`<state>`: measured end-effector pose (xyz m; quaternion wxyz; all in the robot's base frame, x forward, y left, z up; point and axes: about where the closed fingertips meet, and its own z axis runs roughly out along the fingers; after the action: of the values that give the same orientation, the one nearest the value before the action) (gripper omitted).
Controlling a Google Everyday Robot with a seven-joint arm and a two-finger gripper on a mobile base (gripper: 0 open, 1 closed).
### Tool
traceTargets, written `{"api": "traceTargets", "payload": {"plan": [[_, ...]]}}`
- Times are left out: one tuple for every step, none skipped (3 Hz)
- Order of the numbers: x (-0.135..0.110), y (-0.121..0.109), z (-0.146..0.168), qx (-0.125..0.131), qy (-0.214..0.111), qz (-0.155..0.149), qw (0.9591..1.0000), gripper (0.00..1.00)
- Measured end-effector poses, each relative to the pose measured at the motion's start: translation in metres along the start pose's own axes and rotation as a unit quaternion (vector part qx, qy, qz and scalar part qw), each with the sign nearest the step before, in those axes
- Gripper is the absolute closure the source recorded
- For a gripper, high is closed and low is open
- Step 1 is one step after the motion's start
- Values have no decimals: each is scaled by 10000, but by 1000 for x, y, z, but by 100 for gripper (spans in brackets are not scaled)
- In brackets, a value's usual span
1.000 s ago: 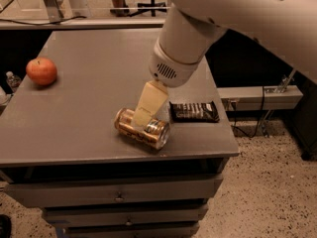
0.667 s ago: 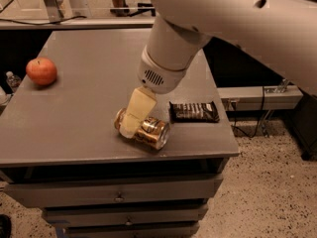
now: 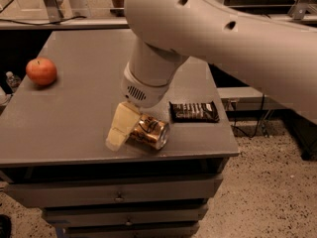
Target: Place orange can upright
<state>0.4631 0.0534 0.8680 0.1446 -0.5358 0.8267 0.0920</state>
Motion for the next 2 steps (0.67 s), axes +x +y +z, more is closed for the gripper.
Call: {"api": "traceTargets", "payload": {"plan": [[-2, 6, 14, 49, -10, -30, 10000, 0], [-3, 9, 26, 53, 83, -50, 9999, 16]]}}
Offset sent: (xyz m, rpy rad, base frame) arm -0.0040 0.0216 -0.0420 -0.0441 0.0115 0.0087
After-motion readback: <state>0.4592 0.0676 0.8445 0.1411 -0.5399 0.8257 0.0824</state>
